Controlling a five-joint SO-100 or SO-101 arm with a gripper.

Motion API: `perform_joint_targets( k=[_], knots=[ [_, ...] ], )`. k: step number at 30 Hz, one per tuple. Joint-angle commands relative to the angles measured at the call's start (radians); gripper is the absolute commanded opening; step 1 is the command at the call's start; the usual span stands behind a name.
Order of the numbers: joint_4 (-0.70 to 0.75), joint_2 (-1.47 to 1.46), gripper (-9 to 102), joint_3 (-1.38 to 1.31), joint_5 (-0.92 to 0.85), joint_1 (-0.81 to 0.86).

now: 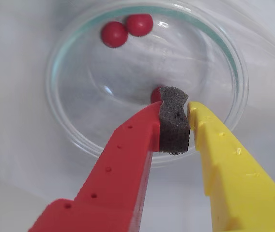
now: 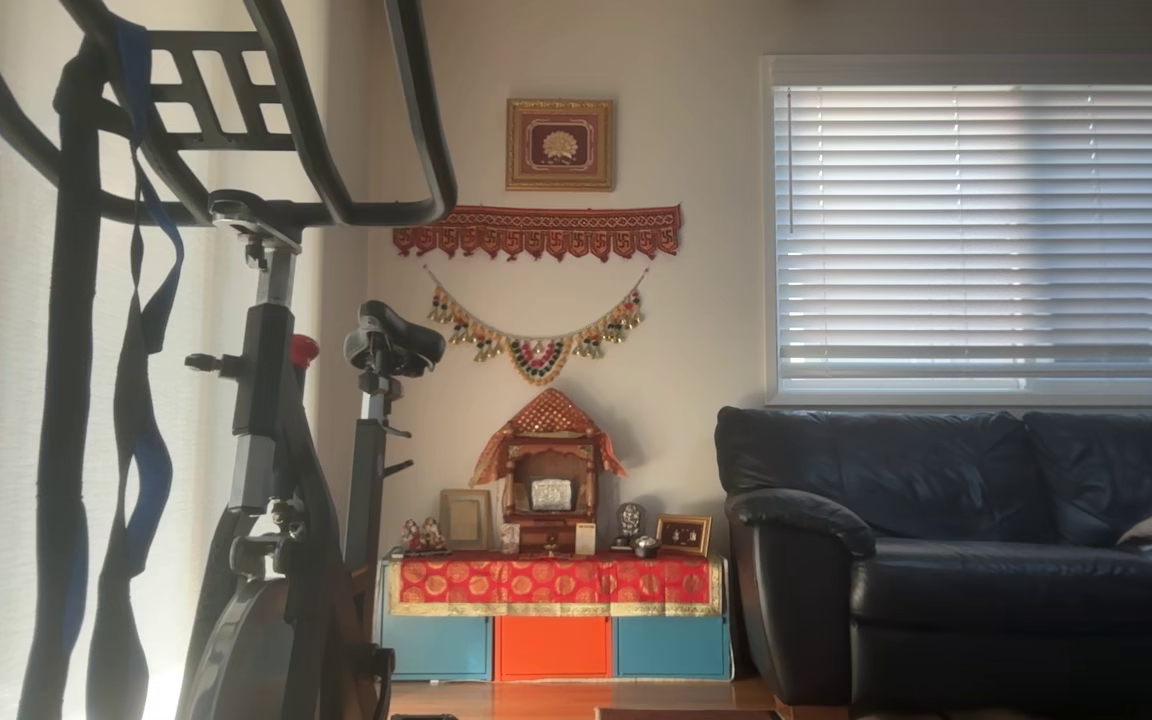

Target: Sort medicines into box.

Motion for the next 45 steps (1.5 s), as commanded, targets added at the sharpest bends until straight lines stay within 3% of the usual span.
perform_joint_targets(
  k=[1,5,15,26,45],
  knots=[
    [-0.077,0.08,2,0.075,0.015,-0.043],
    [-0.189,0.135,2,0.199,0.011,-0.063],
    [-0.281,0.16,4,0.295,0.04,-0.086],
    [-0.333,0.209,16,0.377,0.064,-0.112],
    [-0.365,0.155,20,0.405,0.098,-0.156]
  ],
)
